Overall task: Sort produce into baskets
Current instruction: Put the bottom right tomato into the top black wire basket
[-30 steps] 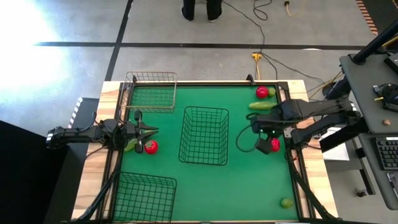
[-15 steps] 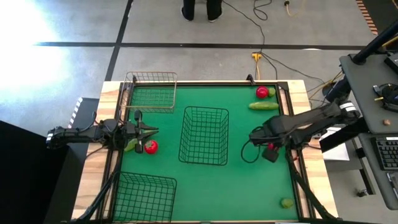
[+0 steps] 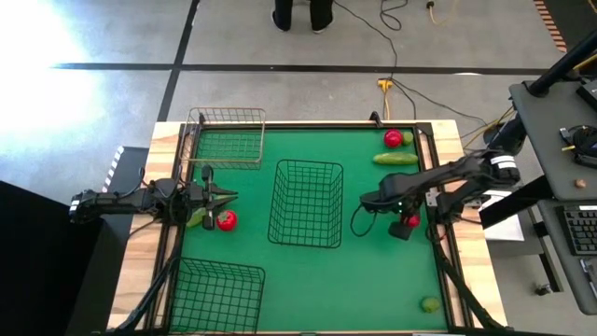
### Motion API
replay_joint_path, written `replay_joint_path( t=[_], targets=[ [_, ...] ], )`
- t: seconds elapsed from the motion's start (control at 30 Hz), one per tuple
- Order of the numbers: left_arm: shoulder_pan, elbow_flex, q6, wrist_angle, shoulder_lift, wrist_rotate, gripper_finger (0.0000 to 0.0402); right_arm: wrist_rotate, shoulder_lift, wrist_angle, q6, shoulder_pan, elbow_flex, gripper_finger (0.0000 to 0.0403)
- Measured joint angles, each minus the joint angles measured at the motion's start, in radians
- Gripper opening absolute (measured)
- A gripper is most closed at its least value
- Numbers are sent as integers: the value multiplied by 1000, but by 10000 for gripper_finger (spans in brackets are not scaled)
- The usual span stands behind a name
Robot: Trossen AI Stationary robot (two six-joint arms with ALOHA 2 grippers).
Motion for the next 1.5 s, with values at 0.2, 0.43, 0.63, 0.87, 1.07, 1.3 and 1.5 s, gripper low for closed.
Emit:
replay_joint_path(
  t=[0.2,0.43,0.63,0.87,1.07,1.3,1.5],
  targets=[
    [0,0,0,0,0,0,31,12,46,101,-7,-12,-41,384],
    [0,0,0,0,0,1,31,15,131,156,1,-12,-72,384],
    [0,0,0,0,0,1,31,14,203,161,1,-11,-89,384],
    [0,0,0,0,0,1,31,11,209,165,10,-11,-93,355],
    [0,0,0,0,0,1,31,30,146,173,89,-11,-94,280],
    [0,0,0,0,0,1,31,64,-23,77,228,-7,-11,277],
    [0,0,0,0,0,1,31,192,-133,-11,358,18,233,280]
  ],
)
